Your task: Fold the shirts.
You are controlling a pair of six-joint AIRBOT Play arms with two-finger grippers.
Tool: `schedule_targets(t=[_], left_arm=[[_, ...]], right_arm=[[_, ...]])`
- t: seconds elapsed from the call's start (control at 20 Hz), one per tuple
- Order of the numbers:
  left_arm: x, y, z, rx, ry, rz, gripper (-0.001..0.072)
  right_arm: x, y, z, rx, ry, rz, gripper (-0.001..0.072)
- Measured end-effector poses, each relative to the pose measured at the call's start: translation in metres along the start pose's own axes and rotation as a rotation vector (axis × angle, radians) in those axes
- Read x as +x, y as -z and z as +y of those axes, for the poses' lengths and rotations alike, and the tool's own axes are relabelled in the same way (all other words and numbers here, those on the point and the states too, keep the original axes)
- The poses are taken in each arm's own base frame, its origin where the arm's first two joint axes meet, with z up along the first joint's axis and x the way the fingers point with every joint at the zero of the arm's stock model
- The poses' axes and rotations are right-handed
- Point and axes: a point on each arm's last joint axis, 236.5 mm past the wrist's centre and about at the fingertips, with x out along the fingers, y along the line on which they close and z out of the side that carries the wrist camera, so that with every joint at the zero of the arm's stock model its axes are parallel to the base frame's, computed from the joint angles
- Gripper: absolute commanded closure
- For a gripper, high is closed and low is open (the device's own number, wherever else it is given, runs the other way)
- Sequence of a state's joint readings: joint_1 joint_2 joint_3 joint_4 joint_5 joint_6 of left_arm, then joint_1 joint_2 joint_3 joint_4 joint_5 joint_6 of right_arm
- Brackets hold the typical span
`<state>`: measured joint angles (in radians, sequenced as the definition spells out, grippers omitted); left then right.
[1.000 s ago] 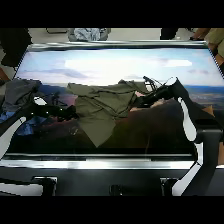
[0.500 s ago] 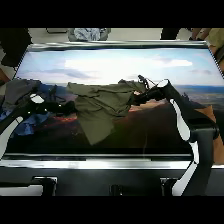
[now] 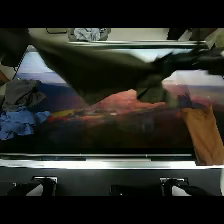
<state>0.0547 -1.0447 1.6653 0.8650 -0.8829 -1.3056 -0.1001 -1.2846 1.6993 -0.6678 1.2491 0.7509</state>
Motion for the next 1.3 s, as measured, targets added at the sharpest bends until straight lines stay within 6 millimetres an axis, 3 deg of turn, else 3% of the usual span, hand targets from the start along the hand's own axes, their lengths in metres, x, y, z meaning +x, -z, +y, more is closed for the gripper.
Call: schedule_targets(t=[0.05, 0.15, 0.3, 0.4, 0.55, 0.6, 0.7, 0.8, 0.95, 1.05, 1.15, 1.3], left_arm=[[-0.033, -0.036, -0.026, 0.039, 0.017, -0.104, 0.0682], [-0.093, -0.082, -0.071, 0.101, 0.053, -0.264, 0.0682], [-0.160, -0.114, -0.114, 0.159, 0.079, -0.418, 0.0683], [-0.187, -0.124, -0.126, 0.191, 0.073, -0.479, 0.0682], [-0.188, -0.122, -0.113, 0.213, 0.003, -0.469, 0.0682], [-0.180, -0.115, -0.103, 0.209, -0.024, -0.436, 0.0682], [-0.146, -0.087, -0.071, 0.183, -0.084, -0.308, 0.0681], [-0.096, -0.035, -0.028, 0.125, -0.135, -0.116, 0.0680], [-0.022, 0.069, 0.045, 0.017, -0.207, 0.171, 0.0680], [0.020, 0.135, 0.091, -0.047, -0.254, 0.300, 0.0679], [0.057, 0.192, 0.133, -0.109, -0.299, 0.378, 0.0679], [0.098, 0.258, 0.173, -0.224, -0.333, 0.435, 0.0678]], right_arm=[[-0.035, -0.028, 0.024, -0.078, 0.043, -0.065, 0.0673], [-0.095, -0.066, 0.068, -0.195, 0.133, -0.174, 0.0673], [-0.161, -0.094, 0.123, -0.271, 0.233, -0.295, 0.0673], [-0.188, -0.098, 0.143, -0.273, 0.282, -0.338, 0.0673], [-0.199, -0.086, 0.146, -0.219, 0.324, -0.303, 0.0673], [-0.194, -0.076, 0.141, -0.188, 0.324, -0.259, 0.0673], [-0.174, -0.046, 0.120, -0.112, 0.308, -0.123, 0.0673], [-0.140, 0.001, 0.091, -0.004, 0.256, 0.071, 0.0673], [-0.072, 0.083, 0.036, 0.176, 0.153, 0.330, 0.0673], [-0.020, 0.131, -0.005, 0.285, 0.107, 0.404, 0.0672], [0.034, 0.169, -0.042, 0.384, 0.071, 0.406, 0.0671], [0.102, 0.208, -0.079, 0.563, 0.040, 0.325, 0.0671]])
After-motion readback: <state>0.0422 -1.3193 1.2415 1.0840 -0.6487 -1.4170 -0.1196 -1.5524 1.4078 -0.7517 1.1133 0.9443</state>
